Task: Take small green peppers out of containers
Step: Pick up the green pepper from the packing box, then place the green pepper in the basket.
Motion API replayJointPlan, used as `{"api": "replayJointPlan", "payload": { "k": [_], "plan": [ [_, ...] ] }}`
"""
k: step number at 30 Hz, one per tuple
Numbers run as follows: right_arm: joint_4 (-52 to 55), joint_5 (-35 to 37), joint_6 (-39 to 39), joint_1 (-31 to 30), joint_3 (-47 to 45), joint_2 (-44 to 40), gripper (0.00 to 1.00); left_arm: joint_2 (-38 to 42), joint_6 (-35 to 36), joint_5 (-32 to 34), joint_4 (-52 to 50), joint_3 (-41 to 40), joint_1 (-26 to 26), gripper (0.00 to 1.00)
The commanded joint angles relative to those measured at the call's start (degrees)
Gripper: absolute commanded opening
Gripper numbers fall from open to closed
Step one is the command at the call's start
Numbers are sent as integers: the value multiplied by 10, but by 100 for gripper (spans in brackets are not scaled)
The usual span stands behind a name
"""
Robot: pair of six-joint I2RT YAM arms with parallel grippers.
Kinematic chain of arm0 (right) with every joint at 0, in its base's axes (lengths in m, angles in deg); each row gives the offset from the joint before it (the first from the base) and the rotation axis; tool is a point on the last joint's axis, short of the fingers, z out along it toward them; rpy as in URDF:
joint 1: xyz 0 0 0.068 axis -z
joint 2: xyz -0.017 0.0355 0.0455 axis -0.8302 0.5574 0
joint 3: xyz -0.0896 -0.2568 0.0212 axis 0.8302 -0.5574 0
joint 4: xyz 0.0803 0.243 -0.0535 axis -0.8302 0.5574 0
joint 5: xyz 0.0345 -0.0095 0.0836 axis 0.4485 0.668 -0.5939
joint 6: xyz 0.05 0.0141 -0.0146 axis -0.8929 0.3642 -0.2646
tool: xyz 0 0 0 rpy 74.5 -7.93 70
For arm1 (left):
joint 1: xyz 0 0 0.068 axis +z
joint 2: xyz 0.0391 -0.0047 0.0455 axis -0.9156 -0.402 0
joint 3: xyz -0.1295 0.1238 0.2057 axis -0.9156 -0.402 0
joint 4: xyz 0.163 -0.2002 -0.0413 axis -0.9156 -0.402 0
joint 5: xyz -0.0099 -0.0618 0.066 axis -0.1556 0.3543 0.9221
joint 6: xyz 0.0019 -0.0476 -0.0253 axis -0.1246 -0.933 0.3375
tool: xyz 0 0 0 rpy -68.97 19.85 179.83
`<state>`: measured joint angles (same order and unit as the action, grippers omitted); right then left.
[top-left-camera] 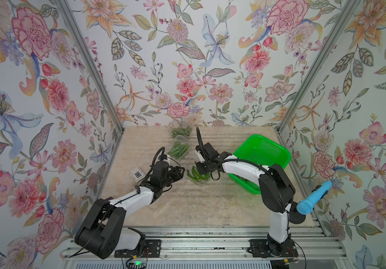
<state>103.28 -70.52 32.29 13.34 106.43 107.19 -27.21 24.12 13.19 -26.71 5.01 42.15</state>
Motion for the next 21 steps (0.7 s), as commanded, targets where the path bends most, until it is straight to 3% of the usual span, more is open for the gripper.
{"api": "replayJointPlan", "payload": {
  "k": [1,11,17,21],
  "plan": [
    [18,7,7,0,-12,-41,13,8,12,2,1,-1,7,44],
    [20,82,10,36,-74,-182,13,-4,14,-2,-4,26,4,44],
    [21,73,10,138,-149,-280,14,-47,23,-3,-11,86,-25,44],
    [15,57,18,208,-193,-288,15,-93,26,-6,-12,136,-52,44]
  ]
}}
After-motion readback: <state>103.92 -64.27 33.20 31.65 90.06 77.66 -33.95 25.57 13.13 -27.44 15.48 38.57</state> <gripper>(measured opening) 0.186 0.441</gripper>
